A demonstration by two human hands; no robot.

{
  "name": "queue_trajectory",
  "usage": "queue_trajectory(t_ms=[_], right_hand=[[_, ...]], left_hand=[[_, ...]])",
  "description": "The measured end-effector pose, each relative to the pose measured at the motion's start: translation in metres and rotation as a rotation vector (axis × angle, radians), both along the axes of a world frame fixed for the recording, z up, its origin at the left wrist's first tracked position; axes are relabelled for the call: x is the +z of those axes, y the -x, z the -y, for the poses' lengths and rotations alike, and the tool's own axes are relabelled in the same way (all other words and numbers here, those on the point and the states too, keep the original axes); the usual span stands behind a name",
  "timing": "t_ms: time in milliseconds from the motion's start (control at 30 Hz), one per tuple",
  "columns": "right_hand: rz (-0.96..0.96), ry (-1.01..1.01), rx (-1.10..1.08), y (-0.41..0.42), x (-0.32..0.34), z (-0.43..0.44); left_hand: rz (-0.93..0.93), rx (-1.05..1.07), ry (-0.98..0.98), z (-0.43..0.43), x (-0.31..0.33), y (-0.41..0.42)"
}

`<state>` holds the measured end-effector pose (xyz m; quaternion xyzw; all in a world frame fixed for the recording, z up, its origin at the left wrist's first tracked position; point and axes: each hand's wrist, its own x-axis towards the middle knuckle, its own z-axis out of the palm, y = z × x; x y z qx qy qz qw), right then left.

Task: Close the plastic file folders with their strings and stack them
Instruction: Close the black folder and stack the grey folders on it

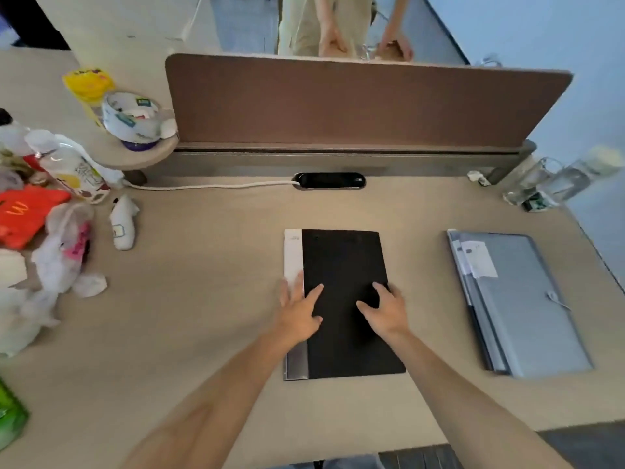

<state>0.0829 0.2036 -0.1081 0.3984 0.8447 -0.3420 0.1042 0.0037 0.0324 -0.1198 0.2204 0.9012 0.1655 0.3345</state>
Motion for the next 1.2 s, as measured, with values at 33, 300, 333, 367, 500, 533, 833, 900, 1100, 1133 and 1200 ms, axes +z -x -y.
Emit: queue_trajectory(t_ms=[33,300,333,367,500,533,833,900,1100,1133,1200], right_hand=[[-0.055,0.015,-0.028,-0.008,0.004,-0.002],[-0.252,-0.076,-0.072,-0.063,0.035,-0.053],[-0.257,-0.083,-0.097,-0.071,0.039,-0.068],[-0.268,-0.084,-0.126,-0.079,0.043,-0.083],[-0.351,-0.079,-0.268,-0.113,0.051,-0.153],[-0.369,-0.074,-0.282,-0.122,0.052,-0.171],[-0.090,-0.007,-0.270,-0.180,0.020,-0.344],[-0.001,0.002,-0.227,-0.186,0.010,-0.371],[-0.079,0.027,-0.243,-0.198,-0.005,-0.381],[-0.100,0.039,-0.253,-0.200,-0.007,-0.383],[-0.132,0.110,-0.274,-0.205,-0.008,-0.388]], left_hand=[[-0.029,0.033,-0.019,-0.005,0.005,-0.003],[0.123,0.055,-0.302,-0.090,0.041,-0.053],[0.188,0.061,-0.318,-0.106,0.046,-0.060],[0.257,0.076,-0.342,-0.122,0.051,-0.067],[0.404,0.095,-0.360,-0.188,0.058,-0.095],[0.421,0.109,-0.352,-0.206,0.059,-0.102],[0.468,0.499,-0.346,-0.332,0.037,-0.140],[0.461,0.600,-0.363,-0.348,0.033,-0.146],[0.599,0.876,-0.438,-0.373,0.043,-0.153],[0.636,0.905,-0.470,-0.375,0.045,-0.153],[0.651,0.933,-0.534,-0.378,0.049,-0.153]])
